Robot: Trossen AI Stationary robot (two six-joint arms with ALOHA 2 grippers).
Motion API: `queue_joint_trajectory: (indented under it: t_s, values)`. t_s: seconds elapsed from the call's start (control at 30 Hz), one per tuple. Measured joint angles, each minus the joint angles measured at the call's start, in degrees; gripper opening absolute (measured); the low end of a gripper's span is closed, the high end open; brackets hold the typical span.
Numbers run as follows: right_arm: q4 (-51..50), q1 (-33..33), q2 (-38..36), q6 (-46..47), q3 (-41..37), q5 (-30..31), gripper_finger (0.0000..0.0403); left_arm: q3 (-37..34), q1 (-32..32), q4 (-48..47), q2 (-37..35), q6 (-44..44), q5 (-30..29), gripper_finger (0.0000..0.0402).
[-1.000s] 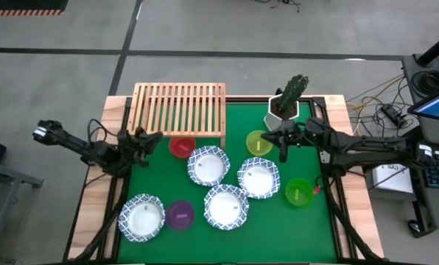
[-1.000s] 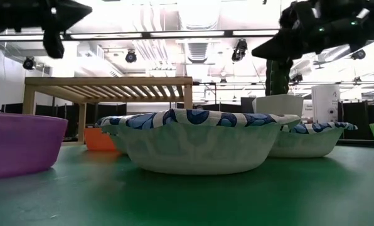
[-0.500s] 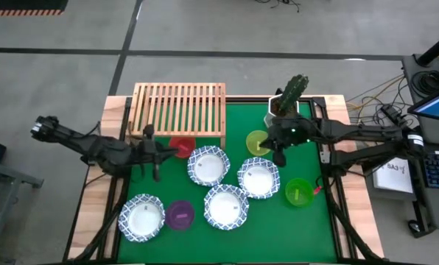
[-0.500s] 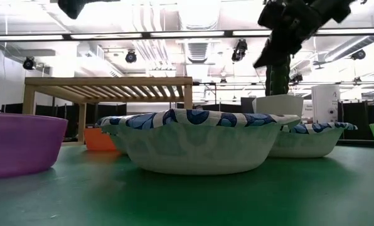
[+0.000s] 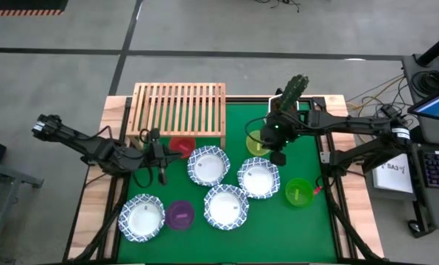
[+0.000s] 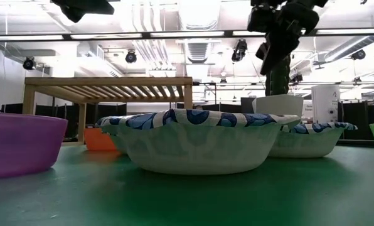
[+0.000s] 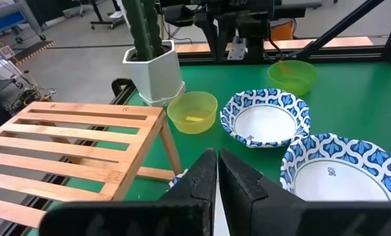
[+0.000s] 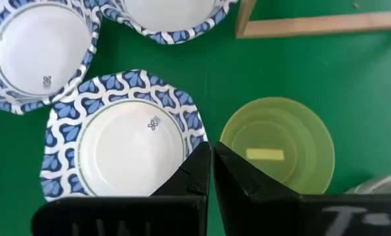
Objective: Place and stack plates onto a shelf
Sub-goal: Put the top right white and blue plate on the shelf
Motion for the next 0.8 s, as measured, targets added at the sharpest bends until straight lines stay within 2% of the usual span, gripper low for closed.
queue_joint_trajectory:
  t_s: [0.23, 0.37, 0.47, 0.57, 0.7, 0.8]
  values:
    - [0.51, -0.02, 6.24, -1.05, 5.32, 0.06, 0.0009, 0.0, 0.0, -0.04, -1.08, 2.83, -0.05, 0.0]
    - [3.9, -0.02, 10.89, -5.02, 8.45, 0.16, 0.0009, 0.0, 0.0, -1.01, -2.12, 3.93, -0.1, 0.0]
    - [2.47, 0.76, 14.73, -7.15, 11.52, 0.21, 0.0016, -0.07, 0.0, -2.67, -2.78, 2.73, -0.11, 0.0]
    - [-1.73, 1.24, 18.86, -8.01, 15.49, 0.08, 0.0043, -0.15, 0.0, -2.85, -3.02, 2.29, -1.78, 0.0]
    - [-10.15, 1.35, 23.92, -6.21, 21.08, 0.1, 0.0103, -0.17, 0.02, -2.73, -3.08, 2.41, -6.53, 0.0]
    - [-14.55, 1.71, 26.72, -6.28, 23.28, -0.09, 0.0142, -0.17, 0.02, -3.02, -3.08, 2.87, -7.19, 0.0]
